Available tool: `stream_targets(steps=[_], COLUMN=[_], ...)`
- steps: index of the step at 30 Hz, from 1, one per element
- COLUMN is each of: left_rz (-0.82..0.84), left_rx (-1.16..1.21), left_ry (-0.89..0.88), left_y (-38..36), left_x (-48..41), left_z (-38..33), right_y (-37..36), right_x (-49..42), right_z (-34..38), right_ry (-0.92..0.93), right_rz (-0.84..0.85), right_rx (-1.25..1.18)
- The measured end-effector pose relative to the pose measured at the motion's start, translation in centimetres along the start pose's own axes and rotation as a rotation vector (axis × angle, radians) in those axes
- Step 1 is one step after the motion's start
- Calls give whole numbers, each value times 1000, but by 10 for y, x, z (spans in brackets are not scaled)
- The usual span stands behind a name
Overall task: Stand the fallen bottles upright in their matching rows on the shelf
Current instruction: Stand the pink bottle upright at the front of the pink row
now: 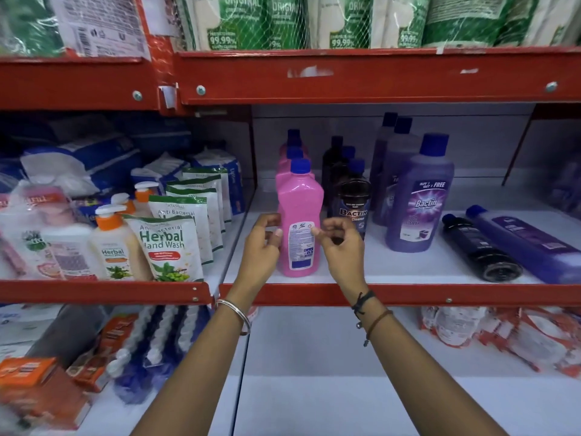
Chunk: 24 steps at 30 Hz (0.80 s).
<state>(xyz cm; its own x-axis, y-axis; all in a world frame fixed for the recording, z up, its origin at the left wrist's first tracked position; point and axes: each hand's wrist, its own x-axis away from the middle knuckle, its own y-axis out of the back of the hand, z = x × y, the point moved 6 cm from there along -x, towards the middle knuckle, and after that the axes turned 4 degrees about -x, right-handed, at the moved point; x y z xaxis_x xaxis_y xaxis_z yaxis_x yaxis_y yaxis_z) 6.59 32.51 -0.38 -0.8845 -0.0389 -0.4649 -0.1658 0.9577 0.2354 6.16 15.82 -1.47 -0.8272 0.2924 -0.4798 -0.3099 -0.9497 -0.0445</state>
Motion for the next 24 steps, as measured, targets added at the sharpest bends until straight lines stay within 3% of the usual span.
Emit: stream_targets(steps=[9, 17, 24], left_rz=[95, 255, 51], left_rx=[109, 240, 100], left_ry=[12, 123, 46], left_y=[4, -10, 2], left_x=[-2, -4, 3], left_z=[9, 21, 16], right_y=[-8, -15, -10], right_x=[3, 4, 1], right_z=[-11, -11, -12], right_ry=[-5, -86, -53], right_rz=[145, 348, 240], right_rx=[87, -57, -35])
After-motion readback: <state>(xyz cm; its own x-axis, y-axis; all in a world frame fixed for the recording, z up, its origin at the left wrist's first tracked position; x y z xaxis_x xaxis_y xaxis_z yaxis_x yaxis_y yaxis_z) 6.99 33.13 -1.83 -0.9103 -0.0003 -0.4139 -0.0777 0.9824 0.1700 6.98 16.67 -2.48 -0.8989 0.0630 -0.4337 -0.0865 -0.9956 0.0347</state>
